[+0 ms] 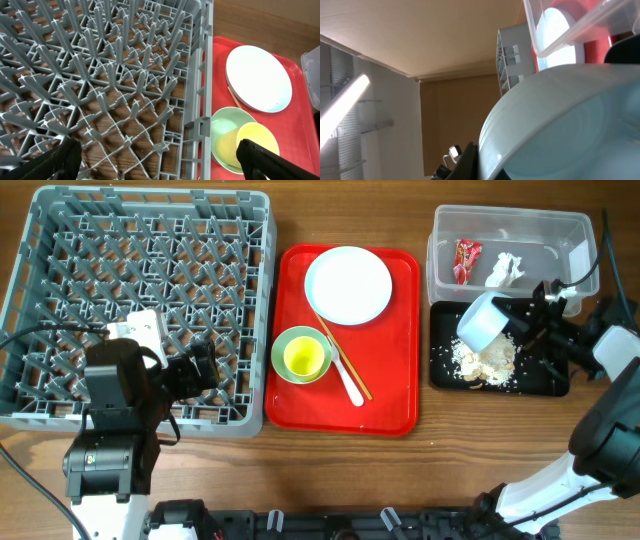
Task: Sort waste into correct bins and load items into the dishwasher rack
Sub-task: 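Tip the blue bowl over the black tray to dump the rice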
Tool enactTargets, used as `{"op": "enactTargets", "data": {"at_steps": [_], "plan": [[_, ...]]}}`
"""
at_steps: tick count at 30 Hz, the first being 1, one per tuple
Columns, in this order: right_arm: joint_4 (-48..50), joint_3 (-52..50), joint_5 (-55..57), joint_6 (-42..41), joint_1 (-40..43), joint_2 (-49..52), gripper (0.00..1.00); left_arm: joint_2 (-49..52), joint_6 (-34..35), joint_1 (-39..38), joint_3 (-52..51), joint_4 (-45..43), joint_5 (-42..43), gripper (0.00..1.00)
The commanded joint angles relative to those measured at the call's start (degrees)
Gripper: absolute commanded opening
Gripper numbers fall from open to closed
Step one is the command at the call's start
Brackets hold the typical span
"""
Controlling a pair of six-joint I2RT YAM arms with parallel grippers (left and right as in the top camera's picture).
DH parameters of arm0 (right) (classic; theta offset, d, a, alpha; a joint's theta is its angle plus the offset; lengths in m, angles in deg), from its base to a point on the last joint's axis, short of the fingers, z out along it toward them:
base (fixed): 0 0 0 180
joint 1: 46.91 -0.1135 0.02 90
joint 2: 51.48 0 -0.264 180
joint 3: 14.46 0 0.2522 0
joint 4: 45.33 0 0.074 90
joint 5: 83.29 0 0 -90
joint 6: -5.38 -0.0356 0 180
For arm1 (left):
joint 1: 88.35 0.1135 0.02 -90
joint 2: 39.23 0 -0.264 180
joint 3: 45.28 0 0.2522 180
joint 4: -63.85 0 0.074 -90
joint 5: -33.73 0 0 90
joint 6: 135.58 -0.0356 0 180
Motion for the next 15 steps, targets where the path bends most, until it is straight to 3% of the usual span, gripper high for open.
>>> {"op": "enactTargets", "data": {"at_steps": [1,3,5,6,8,12,15], "plan": [[1.0,-0.2,3.5,-3.1,0.2,0.8,0.04,-0.2,0.3,0.1,1.0,-0.2,0.9,1.0],[0.9,-0.2,8.2,-5.8,0.2,0.8,0.04,-0.2,0.3,0.1,1.0,-0.2,0.9,1.0],[1.5,-0.2,4.8,-4.7,0.0,0.8,0.04,-0.2,0.3,0.1,1.0,-0.2,0.9,1.0],[4.1,-0.2,-3.8,2.5,-0.3,0.7,0.04,-0.2,0.3,0.1,1.0,-0.2,0.9,1.0],[3.5,-0.1,-3.7,8.3,-1.6,0.2,0.04,-0.2,0.3,0.1,1.0,-0.2,0.9,1.0],[2.5,0.0,8.6,4.3,-3.7,-0.1,0.04,-0.2,0.3,0.1,1.0,-0.2,0.9,1.0],[-0.5,0.4,13.7,6.5,-6.1,-2.3,0.04,-0.2,0.3,0.1,1.0,-0.2,0.9,1.0]]}}
